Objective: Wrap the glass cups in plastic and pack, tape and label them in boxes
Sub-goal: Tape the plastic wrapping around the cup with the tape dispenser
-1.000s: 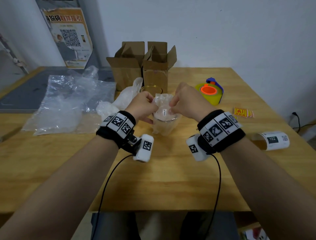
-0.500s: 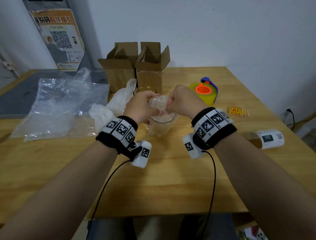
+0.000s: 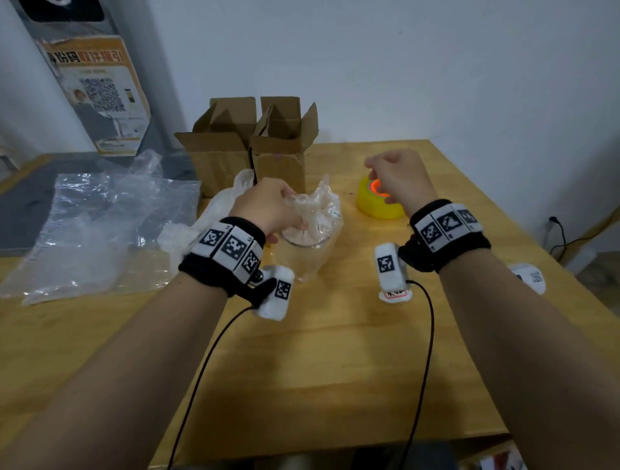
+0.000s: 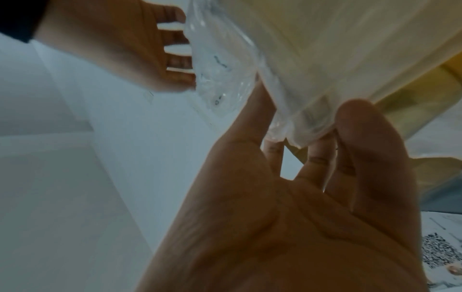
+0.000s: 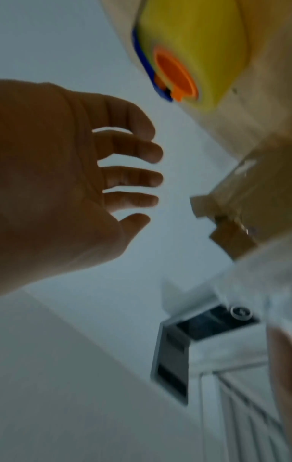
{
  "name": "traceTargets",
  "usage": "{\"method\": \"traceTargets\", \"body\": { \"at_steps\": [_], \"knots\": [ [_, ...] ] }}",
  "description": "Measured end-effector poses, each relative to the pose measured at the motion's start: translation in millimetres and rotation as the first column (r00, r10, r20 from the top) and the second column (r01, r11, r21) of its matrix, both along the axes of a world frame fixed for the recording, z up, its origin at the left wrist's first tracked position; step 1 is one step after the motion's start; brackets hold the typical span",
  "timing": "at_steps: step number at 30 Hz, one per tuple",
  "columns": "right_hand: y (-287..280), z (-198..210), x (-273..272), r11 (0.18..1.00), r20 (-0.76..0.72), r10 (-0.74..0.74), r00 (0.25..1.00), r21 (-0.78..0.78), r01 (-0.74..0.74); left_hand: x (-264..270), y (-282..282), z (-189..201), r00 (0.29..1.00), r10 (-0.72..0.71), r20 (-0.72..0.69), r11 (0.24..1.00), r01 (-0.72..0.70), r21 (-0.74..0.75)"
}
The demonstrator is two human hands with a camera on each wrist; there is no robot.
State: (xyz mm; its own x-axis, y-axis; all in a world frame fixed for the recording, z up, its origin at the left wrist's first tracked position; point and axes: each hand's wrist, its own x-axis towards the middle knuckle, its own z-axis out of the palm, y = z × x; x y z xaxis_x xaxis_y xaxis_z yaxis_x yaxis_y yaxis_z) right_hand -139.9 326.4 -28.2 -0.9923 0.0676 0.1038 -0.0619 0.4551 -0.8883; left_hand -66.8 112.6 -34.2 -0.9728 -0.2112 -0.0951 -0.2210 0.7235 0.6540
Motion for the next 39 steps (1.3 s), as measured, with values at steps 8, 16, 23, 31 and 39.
{"method": "traceTargets", "body": {
  "at_steps": [8,16,23,31,39],
  "knots": [
    [42.4,-56.5,-83.6,0.948,0.337,-0.307,0.890,0.190,0.255,-22.2,12.7,2.4,0.999,-0.001,0.044,1.000,0.000,0.020],
    [49.8,-73.8,-120.9,0.969,0.408,-0.235,0.882,0.171,0.179,-43.6,18.9,1.9,0.997,-0.031,0.069,0.999,0.030,0.013],
    [50.8,-82.6,-121.3,0.978,0.450,-0.156,0.879,0.194,0.074,-50.1,23.6,2.2,0.996,-0.050,0.069,0.998,0.048,0.029],
    [46.3,-77.5,-83.9,0.968,0.351,-0.179,0.919,0.231,0.100,-14.0,22.5,-5.8,0.995,-0.087,-0.052,0.996,0.088,0.006],
    [45.9,-27.4,-18.9,0.951,0.058,-0.201,0.978,-0.228,0.209,18.4,14.2,-13.8,0.982,0.039,-0.184,0.993,-0.017,0.120]
  ]
}}
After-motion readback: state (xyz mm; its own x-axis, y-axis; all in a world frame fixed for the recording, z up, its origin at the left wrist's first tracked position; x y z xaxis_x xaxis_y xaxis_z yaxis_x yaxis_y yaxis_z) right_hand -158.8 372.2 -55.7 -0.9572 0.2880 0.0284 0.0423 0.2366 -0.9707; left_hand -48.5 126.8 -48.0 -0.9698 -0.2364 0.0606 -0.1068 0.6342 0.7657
